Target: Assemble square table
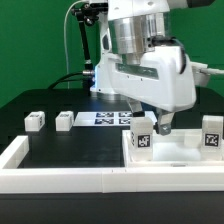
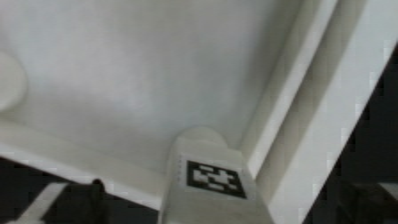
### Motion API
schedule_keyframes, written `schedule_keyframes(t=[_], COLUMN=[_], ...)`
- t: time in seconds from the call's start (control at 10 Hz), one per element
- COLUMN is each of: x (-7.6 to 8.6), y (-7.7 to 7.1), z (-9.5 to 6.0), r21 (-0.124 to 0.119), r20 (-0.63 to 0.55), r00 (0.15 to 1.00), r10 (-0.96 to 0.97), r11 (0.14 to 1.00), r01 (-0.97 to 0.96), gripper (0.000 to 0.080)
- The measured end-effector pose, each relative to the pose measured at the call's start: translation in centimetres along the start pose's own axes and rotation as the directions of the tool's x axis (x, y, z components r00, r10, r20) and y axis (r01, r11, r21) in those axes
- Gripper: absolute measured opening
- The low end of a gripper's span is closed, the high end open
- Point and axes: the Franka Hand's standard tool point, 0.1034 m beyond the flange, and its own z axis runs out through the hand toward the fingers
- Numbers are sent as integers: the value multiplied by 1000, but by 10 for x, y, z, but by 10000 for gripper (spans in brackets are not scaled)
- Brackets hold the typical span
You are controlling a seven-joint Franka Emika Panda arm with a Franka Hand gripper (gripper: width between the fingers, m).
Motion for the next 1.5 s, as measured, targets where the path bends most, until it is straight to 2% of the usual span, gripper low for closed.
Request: schedule_keyframes(t=[0.4, 0.6, 0.7, 0.9, 1.0, 1.2, 1.4, 1.5], x=[4, 7, 7, 6, 6, 9, 10, 11], y=[4, 6, 6, 5, 3, 5, 5, 6], z=[0, -1, -1, -1, -1, -1, -2, -2], r21=[-9, -11, -23, -73, -84, -93, -93, -93], r20=[6, 5, 4, 0, -5, 5, 9, 9], r00=[951, 887, 858, 742, 708, 582, 547, 547], r10=[-309, -462, -514, -670, -706, -813, -837, -837], r11=[951, 887, 858, 740, 706, 579, 544, 544], r01=[309, 462, 514, 668, 703, 810, 834, 834], gripper=[649, 649, 649, 649, 649, 649, 649, 559])
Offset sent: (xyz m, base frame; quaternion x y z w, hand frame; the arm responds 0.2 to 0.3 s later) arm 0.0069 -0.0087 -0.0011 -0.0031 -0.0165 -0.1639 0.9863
